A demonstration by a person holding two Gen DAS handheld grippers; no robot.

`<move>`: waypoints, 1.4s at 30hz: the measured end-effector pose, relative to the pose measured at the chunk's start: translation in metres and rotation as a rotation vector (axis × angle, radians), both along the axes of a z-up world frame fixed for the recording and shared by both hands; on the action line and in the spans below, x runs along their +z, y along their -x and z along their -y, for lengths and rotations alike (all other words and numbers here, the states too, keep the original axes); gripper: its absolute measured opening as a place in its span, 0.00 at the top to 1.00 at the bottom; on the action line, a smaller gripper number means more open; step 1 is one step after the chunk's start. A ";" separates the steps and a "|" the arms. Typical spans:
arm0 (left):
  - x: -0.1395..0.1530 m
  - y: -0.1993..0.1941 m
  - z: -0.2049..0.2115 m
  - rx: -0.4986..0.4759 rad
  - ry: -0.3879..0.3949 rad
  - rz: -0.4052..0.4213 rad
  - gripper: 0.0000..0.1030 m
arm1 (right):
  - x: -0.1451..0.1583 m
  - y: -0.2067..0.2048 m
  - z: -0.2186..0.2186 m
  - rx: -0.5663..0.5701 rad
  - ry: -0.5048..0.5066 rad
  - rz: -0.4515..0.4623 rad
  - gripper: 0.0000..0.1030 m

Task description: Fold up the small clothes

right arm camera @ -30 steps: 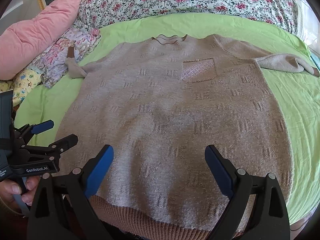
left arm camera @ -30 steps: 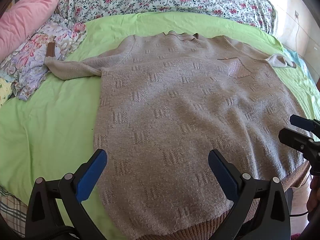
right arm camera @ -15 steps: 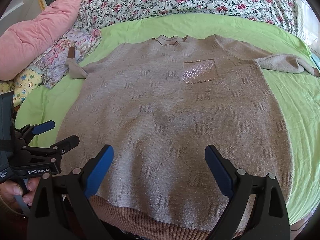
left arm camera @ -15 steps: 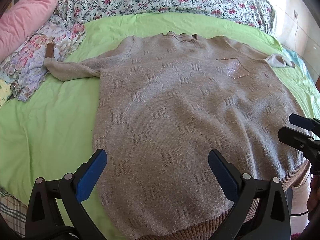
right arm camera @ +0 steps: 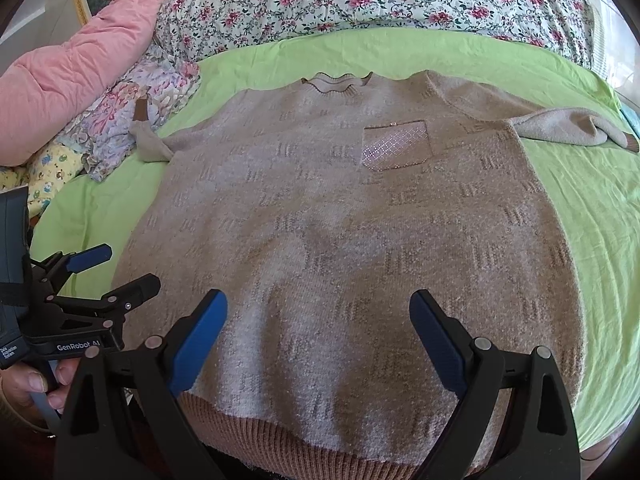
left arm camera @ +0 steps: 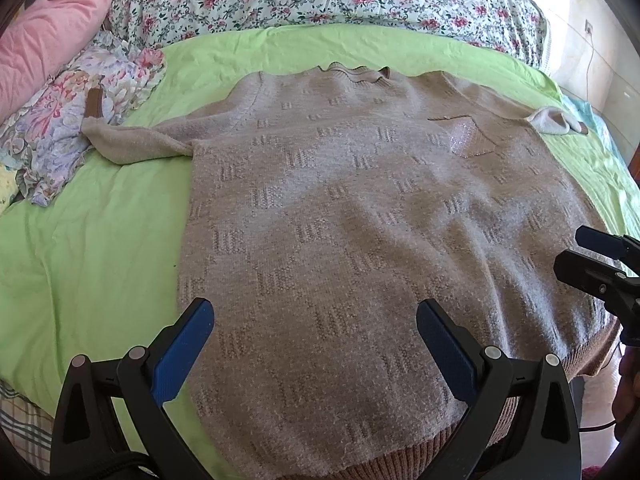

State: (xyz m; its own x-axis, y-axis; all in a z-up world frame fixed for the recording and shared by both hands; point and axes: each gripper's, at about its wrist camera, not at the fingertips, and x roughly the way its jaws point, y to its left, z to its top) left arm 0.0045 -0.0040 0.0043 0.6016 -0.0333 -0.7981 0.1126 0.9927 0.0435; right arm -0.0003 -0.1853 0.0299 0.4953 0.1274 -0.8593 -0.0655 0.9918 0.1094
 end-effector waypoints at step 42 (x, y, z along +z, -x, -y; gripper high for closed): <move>0.013 -0.118 -0.004 0.035 0.082 -0.006 0.01 | 0.037 -0.128 0.319 -0.623 -0.100 0.066 0.24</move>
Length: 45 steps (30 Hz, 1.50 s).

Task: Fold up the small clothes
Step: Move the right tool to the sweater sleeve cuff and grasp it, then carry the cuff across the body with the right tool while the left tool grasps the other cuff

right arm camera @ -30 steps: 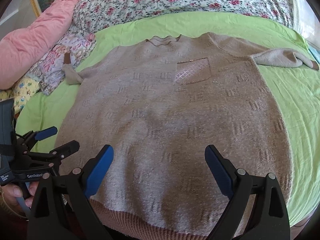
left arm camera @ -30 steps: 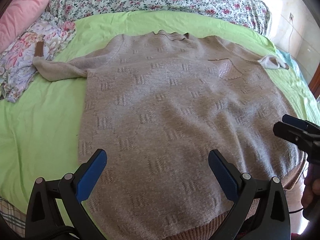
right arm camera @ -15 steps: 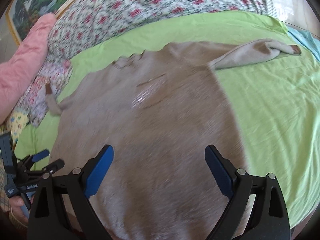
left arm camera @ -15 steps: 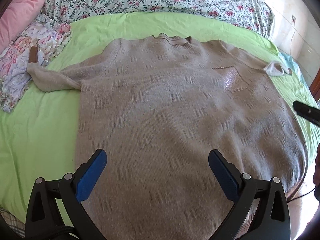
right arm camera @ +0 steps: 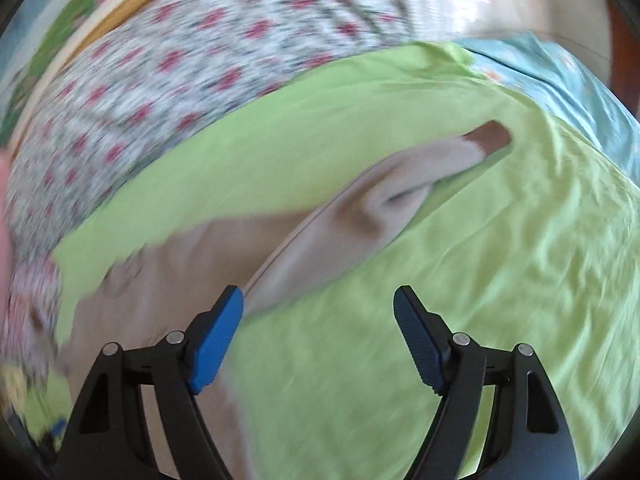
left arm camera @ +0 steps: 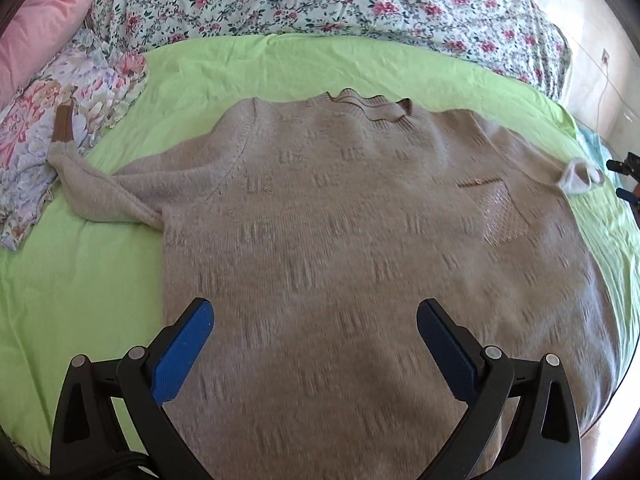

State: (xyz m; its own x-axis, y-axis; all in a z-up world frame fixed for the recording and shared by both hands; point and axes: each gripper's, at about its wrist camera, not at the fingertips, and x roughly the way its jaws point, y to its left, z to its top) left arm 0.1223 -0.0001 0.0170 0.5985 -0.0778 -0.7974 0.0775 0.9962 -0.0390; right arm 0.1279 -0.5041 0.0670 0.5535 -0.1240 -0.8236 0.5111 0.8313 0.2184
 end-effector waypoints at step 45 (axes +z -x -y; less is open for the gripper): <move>-0.027 -0.036 -0.015 0.053 0.152 -0.079 0.01 | 0.039 -0.125 -0.139 0.538 -0.192 0.263 0.94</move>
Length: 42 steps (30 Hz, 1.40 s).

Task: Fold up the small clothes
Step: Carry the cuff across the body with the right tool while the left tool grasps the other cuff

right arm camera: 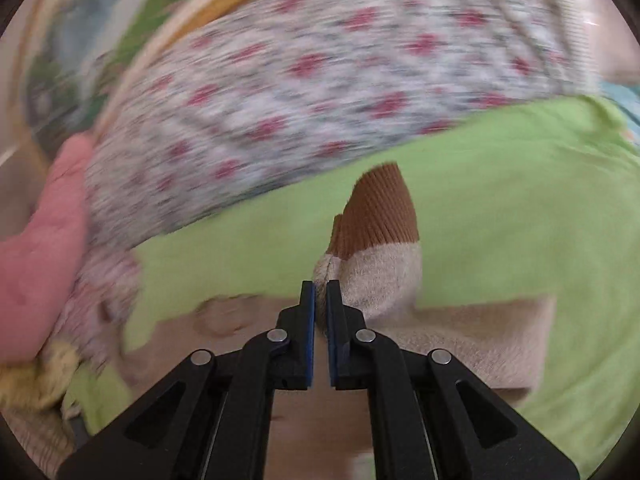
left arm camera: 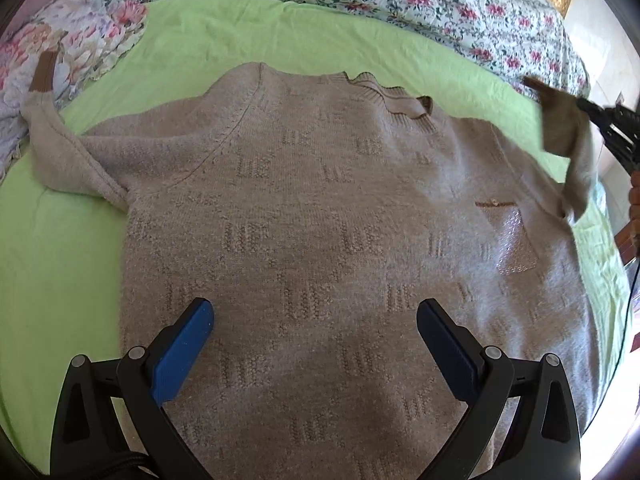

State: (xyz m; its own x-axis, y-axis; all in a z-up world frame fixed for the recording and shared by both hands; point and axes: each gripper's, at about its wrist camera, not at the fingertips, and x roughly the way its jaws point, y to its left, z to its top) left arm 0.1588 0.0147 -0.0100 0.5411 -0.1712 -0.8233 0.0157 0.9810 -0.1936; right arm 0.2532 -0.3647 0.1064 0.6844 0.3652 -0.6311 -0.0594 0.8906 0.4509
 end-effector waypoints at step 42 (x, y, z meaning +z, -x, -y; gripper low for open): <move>0.036 -0.113 -0.032 -0.035 0.345 0.212 0.91 | -0.067 0.072 -0.074 0.052 -0.158 -0.151 0.49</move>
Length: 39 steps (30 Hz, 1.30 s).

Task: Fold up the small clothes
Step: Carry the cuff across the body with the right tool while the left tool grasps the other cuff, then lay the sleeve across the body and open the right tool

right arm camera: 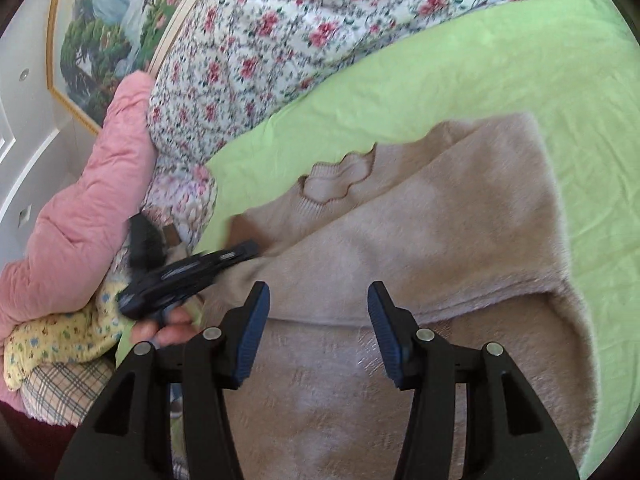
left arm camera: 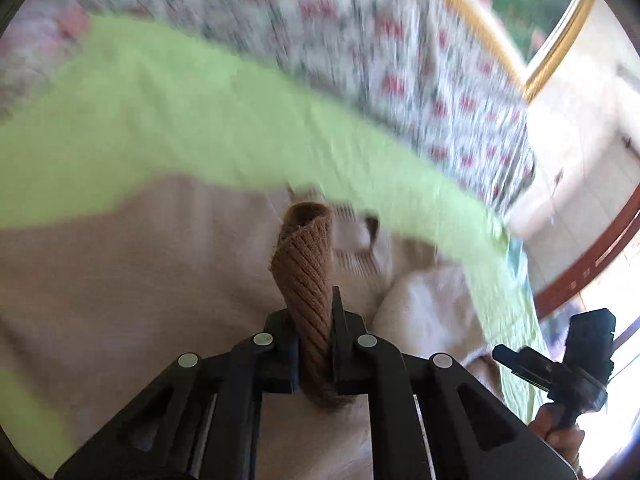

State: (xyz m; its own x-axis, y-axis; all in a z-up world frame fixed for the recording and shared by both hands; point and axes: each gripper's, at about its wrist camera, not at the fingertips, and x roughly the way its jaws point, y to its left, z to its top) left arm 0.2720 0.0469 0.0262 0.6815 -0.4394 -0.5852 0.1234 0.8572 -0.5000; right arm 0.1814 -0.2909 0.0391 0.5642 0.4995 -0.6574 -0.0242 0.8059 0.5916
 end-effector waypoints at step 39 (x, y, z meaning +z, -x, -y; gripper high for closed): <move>-0.030 0.017 -0.043 0.054 -0.098 -0.066 0.92 | -0.050 -0.067 0.075 -0.201 0.441 -0.149 0.92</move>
